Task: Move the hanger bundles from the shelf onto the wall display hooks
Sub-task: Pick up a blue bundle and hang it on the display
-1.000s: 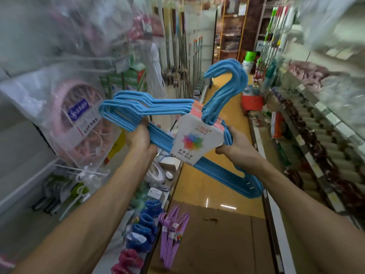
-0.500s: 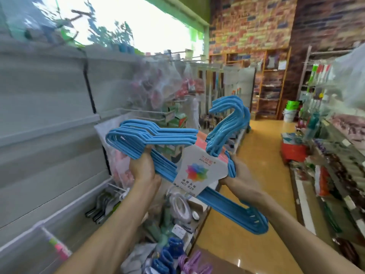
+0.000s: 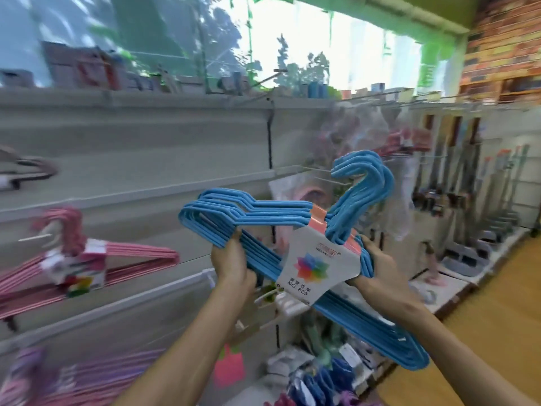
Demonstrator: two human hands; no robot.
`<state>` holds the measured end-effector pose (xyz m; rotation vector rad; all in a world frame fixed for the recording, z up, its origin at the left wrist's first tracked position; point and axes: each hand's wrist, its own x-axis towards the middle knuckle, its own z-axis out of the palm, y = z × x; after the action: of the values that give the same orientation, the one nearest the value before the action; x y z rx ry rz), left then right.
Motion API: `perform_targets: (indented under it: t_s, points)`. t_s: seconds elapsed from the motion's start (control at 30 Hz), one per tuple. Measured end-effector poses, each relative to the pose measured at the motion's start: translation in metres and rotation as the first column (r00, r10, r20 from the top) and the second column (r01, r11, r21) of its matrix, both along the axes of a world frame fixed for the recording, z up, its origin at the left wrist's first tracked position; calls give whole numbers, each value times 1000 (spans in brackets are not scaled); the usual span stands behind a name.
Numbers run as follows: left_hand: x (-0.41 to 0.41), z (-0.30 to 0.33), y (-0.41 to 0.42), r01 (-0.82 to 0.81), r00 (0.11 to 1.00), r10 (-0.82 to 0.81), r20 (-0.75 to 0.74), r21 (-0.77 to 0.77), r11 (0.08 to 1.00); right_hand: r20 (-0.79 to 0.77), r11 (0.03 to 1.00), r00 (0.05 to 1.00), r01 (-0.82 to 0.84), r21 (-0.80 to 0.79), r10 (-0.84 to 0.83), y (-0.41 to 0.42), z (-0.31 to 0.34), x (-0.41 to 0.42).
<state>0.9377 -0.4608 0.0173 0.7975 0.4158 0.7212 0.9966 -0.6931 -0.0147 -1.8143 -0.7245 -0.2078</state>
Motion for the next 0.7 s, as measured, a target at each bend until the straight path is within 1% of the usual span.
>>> perform_targets:
  t_s: [0.2,0.33,0.47,0.6,0.7]
  points:
    - [-72,-3,36,-244,969,246,-19,66,968,-10,981,981,-193,18,193,50,0,-27]
    - [-119,4,63,-382,923,385,-12,101,919,33,956,956,-292,17,292,90,5,-50]
    - [-169,10,92,-497,866,500,8,113,860,12,902,903,-430,36,430,131,14,-79]
    - [-222,13,118,-620,782,623,12,113,777,61,840,840,-542,27,540,171,22,-117]
    - [-266,13,140,-652,756,654,15,105,751,65,806,806,-591,32,589,203,26,-150]
